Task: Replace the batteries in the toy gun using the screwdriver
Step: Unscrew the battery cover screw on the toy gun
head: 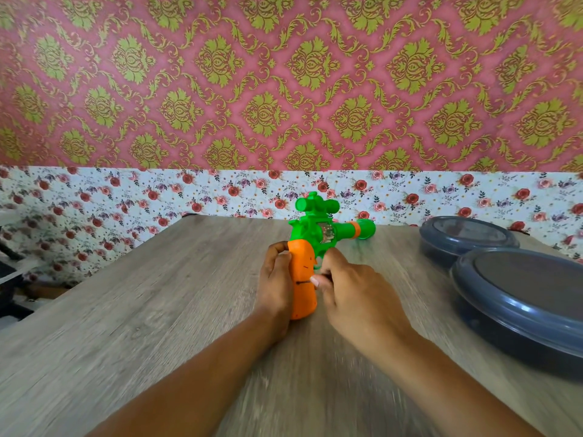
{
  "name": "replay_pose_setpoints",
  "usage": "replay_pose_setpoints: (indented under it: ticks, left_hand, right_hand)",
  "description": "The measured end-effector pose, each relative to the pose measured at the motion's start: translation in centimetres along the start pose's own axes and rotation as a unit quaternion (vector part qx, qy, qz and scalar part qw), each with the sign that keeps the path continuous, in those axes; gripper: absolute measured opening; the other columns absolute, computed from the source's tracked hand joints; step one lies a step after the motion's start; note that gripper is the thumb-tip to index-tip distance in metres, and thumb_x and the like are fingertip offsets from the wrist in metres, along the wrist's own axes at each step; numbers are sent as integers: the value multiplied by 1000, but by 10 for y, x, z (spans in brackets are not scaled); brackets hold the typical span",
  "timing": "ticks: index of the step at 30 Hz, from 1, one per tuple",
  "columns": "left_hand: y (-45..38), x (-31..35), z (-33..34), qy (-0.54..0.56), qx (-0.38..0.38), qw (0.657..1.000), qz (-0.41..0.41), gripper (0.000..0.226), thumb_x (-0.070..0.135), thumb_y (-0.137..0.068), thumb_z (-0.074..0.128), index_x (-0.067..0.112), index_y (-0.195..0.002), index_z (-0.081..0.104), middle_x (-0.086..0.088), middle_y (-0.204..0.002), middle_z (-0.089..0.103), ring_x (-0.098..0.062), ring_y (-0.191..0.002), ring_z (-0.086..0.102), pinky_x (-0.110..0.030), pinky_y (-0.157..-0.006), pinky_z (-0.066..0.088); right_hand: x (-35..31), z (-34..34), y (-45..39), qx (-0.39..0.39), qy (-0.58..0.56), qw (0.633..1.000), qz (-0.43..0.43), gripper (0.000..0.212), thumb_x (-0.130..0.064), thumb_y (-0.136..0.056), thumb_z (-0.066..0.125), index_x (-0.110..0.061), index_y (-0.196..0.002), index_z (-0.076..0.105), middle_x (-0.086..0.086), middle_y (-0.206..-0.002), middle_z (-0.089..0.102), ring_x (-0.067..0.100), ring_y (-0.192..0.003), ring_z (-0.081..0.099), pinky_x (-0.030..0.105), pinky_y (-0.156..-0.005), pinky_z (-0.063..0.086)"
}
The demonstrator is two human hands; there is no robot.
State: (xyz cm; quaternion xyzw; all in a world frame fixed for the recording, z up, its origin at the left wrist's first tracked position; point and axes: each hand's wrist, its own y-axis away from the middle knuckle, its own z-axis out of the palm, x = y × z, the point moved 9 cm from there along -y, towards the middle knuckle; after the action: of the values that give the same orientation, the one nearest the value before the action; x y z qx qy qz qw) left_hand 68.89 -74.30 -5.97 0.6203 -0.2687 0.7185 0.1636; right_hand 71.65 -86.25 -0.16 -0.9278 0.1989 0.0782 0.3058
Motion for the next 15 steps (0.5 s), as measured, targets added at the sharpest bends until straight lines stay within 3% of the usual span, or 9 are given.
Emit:
replay_pose_setpoints:
  ticks: [4, 7, 12, 15]
  left_hand:
    - [1, 2, 0, -17, -5, 1000, 7, 27, 19, -99, 31, 29, -90, 54, -21, -105, 60, -29, -89, 57, -50, -83, 50]
    - [2, 4, 0, -25, -5, 1000, 15, 26, 19, -99, 30, 30, -92, 53, -18, -104, 60, -28, -89, 57, -49, -84, 50]
    - [0, 1, -1, -19, 0, 1000, 19, 25, 20, -99, 31, 30, -92, 53, -10, -93, 60, -24, -82, 56, -36, -71, 46]
    - [-1, 0, 0, -13, -5, 1000, 11, 23, 20, -100, 30, 23, -106, 53, -6, -91, 59, -16, -74, 56, -26, -60, 45]
  right_hand:
    - [-5, -5, 0, 18, -30, 999, -32, 6, -31, -91, 50, -25, -94, 49, -1, -88, 68, 23, -81, 62, 38, -65, 48]
    - [-10, -6, 2, 17, -42, 998, -52, 4, -29, -93, 47, -27, -96, 46, -3, -87, 66, 22, -79, 62, 37, -64, 48]
    - [0, -5, 5, 21, 95, 995, -26, 42, -52, -94, 23, -19, -115, 38, 1, -93, 67, 25, -83, 65, 31, -55, 35]
    - [6, -1, 5, -6, 139, 990, 0, 48, -50, -95, 16, -18, -113, 46, 6, -93, 67, 27, -85, 64, 31, -49, 26]
